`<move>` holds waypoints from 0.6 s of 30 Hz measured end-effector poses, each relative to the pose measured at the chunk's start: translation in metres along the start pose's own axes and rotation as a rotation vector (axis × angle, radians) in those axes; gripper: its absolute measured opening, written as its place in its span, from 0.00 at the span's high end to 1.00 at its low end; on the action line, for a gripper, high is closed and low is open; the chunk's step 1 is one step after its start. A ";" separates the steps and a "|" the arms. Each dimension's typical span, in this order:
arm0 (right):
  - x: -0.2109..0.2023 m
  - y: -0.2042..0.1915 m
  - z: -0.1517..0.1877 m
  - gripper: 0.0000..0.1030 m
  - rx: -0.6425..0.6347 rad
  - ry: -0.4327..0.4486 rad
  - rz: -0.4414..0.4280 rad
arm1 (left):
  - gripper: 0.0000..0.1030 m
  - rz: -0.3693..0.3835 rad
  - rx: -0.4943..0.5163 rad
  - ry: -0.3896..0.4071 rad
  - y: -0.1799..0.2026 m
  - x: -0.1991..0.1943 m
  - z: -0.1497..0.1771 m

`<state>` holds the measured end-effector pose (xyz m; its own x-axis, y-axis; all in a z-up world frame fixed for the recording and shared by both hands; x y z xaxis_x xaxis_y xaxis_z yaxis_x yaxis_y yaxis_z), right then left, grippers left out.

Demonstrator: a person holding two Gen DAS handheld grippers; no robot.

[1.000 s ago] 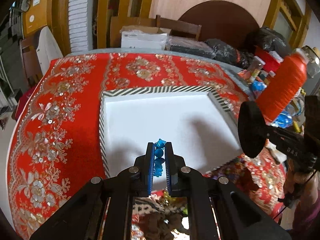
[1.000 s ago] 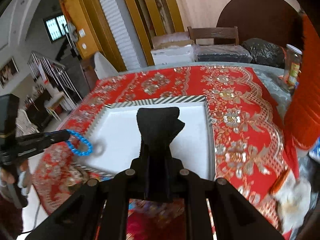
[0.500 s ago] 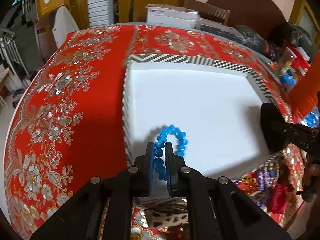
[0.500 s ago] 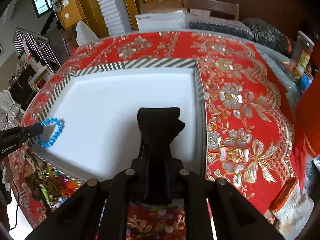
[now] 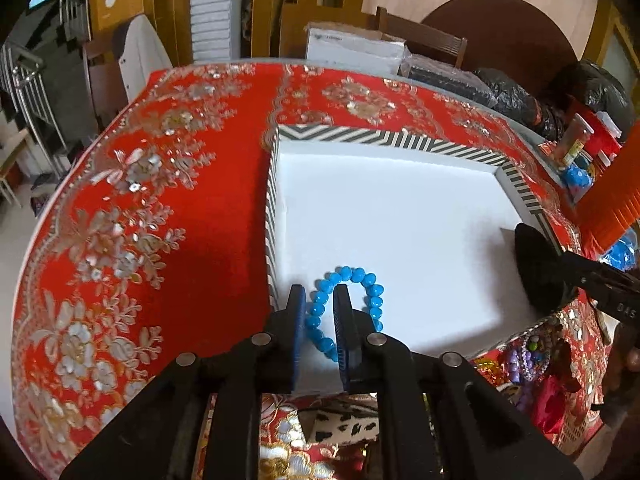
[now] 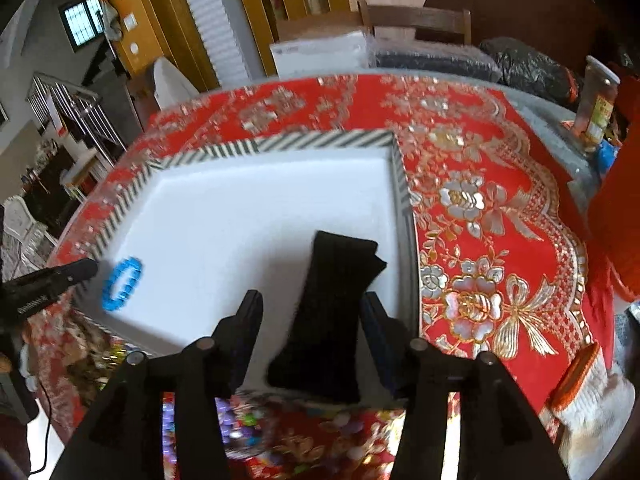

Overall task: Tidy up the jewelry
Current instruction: 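Open the left tool dropping the bracelet while the right tool releases the band into the tray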

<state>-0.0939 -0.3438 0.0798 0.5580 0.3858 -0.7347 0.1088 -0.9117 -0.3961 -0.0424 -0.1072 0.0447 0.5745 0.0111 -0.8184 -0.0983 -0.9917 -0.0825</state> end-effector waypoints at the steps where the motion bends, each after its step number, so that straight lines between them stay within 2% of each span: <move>1: -0.003 -0.003 0.001 0.45 0.002 0.007 -0.008 | 0.88 -0.004 0.000 0.006 -0.002 -0.004 0.000; 18: -0.060 -0.061 0.048 0.39 -0.039 0.084 -0.059 | 0.88 -0.068 0.012 0.117 -0.012 -0.060 0.020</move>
<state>-0.1739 -0.3046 0.1216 0.6163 0.4276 -0.6613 0.1747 -0.8931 -0.4146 -0.0917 -0.0935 0.0833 0.6711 0.0628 -0.7387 -0.0652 -0.9875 -0.1432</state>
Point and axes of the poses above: each gripper's, at about its wrist camera, not at the fingertips, and x roughly the way its jaws point, y to its right, z to its underside, the point moved 1 cm from there along x, roughly the way its jaws point, and after that the axes turned 15 degrees about -z, right-handed, at the moved point
